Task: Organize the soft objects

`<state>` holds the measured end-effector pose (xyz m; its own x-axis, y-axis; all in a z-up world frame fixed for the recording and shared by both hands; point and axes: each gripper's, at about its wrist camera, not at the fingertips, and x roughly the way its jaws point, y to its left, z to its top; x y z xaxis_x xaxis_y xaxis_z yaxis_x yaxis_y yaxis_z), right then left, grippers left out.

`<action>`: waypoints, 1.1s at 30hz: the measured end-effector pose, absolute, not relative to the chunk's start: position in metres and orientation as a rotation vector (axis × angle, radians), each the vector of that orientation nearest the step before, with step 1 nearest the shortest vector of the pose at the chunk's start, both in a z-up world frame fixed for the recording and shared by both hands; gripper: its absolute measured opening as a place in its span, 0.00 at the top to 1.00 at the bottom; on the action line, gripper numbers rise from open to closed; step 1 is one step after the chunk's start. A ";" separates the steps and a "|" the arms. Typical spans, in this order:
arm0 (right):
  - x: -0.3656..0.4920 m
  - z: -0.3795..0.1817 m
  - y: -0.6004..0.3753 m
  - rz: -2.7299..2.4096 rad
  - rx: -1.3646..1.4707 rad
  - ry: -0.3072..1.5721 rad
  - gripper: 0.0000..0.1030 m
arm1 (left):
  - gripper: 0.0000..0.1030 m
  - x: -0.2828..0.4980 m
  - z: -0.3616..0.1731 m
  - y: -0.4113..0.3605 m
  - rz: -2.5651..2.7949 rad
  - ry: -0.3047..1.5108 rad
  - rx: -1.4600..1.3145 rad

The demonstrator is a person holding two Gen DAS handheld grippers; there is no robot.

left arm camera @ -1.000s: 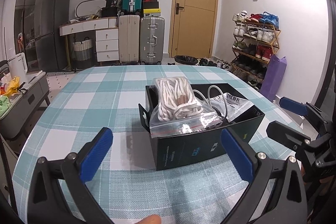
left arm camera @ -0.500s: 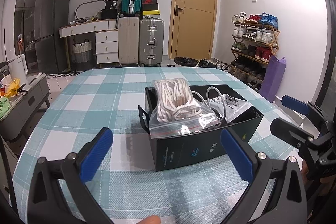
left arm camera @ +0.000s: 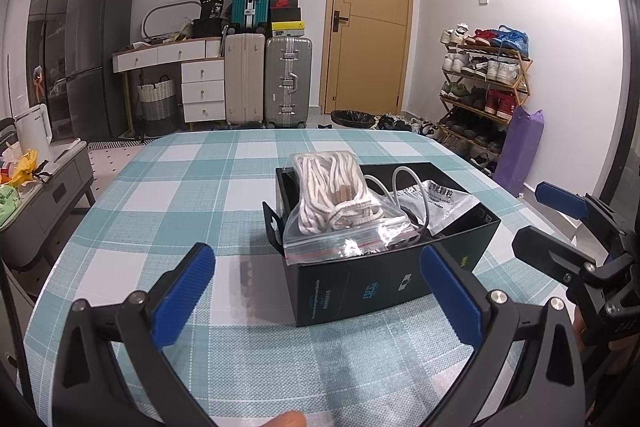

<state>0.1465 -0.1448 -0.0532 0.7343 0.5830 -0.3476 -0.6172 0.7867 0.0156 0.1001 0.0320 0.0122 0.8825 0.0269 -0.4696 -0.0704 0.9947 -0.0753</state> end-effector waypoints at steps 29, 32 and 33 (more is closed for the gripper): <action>0.145 -0.053 -0.145 0.661 -0.103 0.344 0.00 | 0.00 0.100 0.014 0.031 0.050 0.484 -0.090; 0.145 -0.053 -0.145 0.660 -0.103 0.344 0.00 | 0.00 0.100 0.014 0.031 0.049 0.485 -0.090; 0.145 -0.053 -0.145 0.660 -0.103 0.344 0.00 | 0.00 0.100 0.014 0.031 0.049 0.484 -0.089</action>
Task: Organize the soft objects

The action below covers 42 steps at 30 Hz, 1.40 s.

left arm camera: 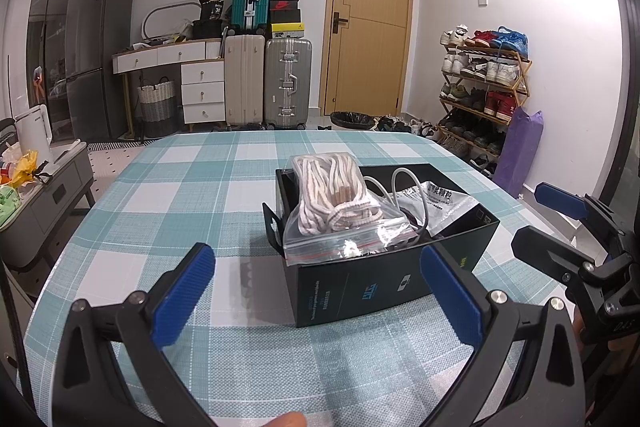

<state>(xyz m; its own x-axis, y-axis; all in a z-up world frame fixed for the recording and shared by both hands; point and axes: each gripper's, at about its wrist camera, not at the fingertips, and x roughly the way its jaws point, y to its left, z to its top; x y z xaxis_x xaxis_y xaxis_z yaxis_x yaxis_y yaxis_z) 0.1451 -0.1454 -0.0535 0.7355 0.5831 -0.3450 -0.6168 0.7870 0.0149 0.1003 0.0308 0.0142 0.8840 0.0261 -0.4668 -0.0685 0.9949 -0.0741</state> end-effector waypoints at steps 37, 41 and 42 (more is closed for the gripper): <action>0.145 -0.054 -0.145 0.661 -0.104 0.344 0.00 | 0.00 0.100 0.014 0.031 0.050 0.481 -0.090; 0.145 -0.054 -0.145 0.661 -0.103 0.345 0.00 | 0.00 0.101 0.015 0.029 0.048 0.478 -0.087; 0.145 -0.054 -0.145 0.660 -0.103 0.344 0.00 | 0.00 0.101 0.015 0.029 0.047 0.479 -0.088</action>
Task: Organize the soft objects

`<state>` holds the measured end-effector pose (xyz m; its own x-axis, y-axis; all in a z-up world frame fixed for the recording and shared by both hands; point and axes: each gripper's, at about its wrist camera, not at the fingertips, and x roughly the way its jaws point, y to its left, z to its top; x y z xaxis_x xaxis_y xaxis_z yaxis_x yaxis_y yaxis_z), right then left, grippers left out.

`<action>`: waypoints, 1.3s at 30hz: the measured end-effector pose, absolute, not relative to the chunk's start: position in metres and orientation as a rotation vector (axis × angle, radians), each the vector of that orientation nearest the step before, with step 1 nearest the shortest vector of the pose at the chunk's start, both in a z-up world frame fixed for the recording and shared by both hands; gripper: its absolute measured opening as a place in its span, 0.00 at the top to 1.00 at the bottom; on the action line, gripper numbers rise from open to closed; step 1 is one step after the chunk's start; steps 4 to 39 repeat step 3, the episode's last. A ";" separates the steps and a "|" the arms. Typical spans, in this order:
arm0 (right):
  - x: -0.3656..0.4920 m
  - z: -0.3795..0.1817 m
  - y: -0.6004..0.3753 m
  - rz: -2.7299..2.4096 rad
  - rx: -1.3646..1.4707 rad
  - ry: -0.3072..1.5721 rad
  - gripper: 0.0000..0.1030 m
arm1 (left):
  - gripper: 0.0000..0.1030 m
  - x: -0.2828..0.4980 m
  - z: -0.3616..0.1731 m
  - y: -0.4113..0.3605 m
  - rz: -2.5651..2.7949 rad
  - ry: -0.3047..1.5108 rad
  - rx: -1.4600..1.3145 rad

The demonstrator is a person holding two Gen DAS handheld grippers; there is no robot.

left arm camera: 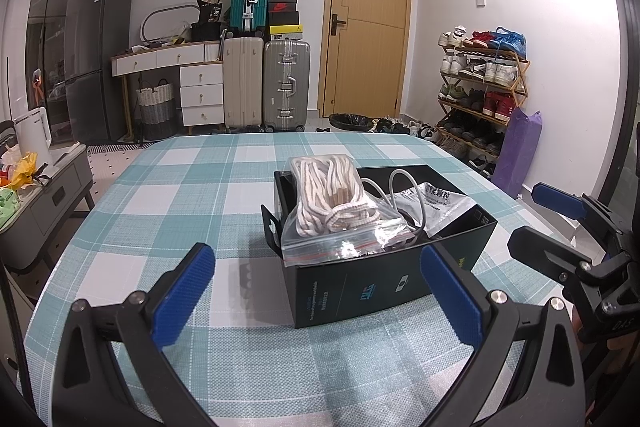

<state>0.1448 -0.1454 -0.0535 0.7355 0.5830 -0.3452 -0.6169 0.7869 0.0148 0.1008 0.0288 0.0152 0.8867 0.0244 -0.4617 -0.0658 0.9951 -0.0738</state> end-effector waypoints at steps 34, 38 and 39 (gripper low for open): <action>0.145 -0.054 -0.145 0.660 -0.103 0.344 0.00 | 0.00 0.101 0.016 0.028 0.050 0.478 -0.091; 0.145 -0.054 -0.145 0.660 -0.103 0.344 0.00 | 0.00 0.101 0.016 0.028 0.050 0.478 -0.091; 0.145 -0.054 -0.145 0.660 -0.103 0.344 0.00 | 0.00 0.101 0.016 0.028 0.050 0.478 -0.091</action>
